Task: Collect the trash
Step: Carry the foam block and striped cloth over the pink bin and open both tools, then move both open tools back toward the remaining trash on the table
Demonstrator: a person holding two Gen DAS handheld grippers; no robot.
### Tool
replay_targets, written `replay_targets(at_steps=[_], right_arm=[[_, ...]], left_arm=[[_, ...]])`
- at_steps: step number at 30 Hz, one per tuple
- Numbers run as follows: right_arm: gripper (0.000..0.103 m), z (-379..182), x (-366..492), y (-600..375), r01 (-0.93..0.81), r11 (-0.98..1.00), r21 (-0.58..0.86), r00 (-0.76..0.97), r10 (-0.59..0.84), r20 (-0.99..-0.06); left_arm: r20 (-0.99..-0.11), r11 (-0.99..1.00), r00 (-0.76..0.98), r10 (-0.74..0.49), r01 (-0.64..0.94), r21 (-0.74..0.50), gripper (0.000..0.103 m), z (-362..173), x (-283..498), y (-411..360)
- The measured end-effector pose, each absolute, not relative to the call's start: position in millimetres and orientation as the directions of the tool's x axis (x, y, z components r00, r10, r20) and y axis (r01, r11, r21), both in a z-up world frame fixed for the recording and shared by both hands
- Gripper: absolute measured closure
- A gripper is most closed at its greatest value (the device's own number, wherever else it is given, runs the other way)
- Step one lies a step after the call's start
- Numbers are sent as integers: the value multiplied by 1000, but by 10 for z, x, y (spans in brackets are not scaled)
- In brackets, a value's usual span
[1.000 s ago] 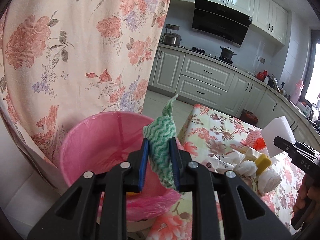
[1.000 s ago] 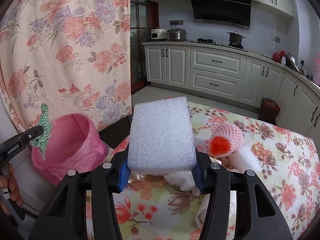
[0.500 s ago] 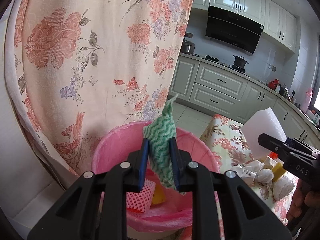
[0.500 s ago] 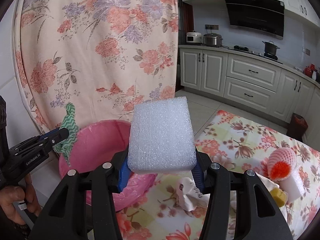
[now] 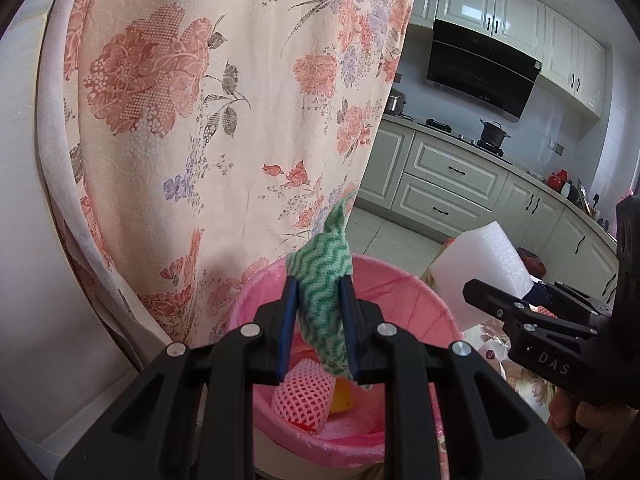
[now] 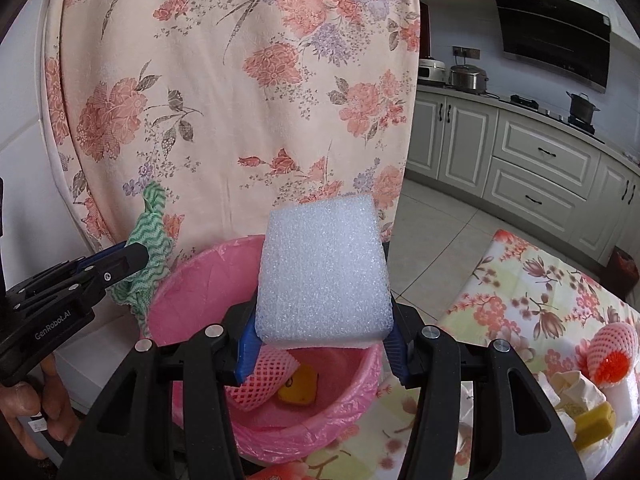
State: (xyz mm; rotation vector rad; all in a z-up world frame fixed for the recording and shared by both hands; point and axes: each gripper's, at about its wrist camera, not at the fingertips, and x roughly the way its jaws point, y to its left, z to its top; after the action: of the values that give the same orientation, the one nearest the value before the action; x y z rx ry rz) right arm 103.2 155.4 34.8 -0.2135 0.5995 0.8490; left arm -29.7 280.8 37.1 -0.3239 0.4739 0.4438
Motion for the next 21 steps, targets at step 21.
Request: replay_targets(at_steps=[21], right_arm=[[28, 394, 1138, 1308, -722, 690, 47, 563, 627, -538]], left_arm=[[-509, 846, 791, 340, -494, -202, 47, 371, -305, 2799]])
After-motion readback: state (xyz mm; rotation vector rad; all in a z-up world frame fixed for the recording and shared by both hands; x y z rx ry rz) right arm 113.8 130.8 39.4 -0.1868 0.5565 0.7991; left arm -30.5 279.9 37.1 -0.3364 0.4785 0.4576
